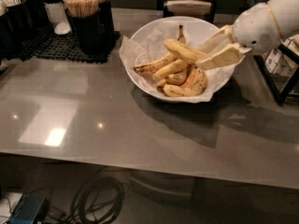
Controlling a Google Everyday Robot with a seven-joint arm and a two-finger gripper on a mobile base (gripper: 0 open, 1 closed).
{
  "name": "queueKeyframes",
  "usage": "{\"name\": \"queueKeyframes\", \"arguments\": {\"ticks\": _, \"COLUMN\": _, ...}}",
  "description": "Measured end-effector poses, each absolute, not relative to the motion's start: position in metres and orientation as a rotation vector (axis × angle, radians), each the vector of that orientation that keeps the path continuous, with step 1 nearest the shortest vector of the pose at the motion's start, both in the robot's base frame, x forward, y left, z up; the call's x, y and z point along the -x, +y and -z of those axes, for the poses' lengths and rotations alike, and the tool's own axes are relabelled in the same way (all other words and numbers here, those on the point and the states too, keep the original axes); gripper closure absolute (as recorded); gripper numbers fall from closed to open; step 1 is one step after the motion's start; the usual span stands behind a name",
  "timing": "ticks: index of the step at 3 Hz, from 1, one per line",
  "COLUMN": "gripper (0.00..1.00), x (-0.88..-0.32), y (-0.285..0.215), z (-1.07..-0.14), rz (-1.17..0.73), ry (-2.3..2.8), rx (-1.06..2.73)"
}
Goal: Pick banana from white bowl
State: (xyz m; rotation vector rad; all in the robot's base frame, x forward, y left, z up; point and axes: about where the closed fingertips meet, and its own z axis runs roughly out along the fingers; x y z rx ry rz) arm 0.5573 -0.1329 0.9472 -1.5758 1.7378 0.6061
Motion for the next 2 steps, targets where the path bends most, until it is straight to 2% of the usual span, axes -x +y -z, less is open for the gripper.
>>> {"name": "queueKeyframes", "arguments": {"ticks": 1, "gripper": 1.00, "x": -0.528, "y": -0.159, "z": -0.956, "rz": -0.756, "ry": 1.583, "rx": 1.430}}
{"name": "queueKeyframes", "arguments": {"ticks": 2, "gripper": 1.00, "x": -0.512, "y": -0.178, "z": -0.976, "rz": -0.785, "ry": 1.552, "rx": 1.339}}
